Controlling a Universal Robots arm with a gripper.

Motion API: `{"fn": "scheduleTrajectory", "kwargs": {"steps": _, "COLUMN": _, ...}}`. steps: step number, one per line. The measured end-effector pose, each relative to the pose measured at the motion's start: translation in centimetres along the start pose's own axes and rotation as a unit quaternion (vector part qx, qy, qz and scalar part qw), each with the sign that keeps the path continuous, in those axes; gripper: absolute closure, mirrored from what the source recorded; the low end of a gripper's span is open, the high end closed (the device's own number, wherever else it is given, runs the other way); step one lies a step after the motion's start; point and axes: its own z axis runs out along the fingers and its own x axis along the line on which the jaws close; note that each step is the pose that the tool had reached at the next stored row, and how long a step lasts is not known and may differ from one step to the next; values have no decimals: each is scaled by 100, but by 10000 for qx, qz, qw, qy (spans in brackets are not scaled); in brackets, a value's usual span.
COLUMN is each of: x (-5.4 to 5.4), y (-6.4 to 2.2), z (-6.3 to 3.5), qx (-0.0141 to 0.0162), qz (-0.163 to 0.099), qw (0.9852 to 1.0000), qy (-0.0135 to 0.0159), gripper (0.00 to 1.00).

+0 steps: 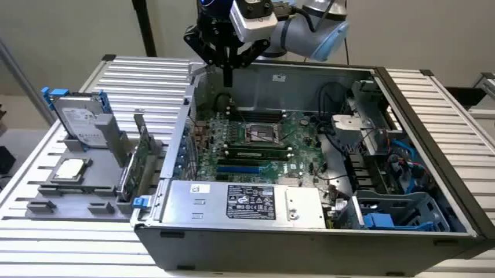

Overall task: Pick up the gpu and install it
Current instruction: 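Reach for the gpu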

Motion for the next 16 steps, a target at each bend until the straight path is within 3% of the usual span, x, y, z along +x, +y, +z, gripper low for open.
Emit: {"fn": "scheduleTrajectory", "kwargs": {"steps": 16, "x": 38, "y": -27, "z": -3, "qx": 1, "qz": 1, "qw": 10000, "qy": 1, "gripper": 100}}
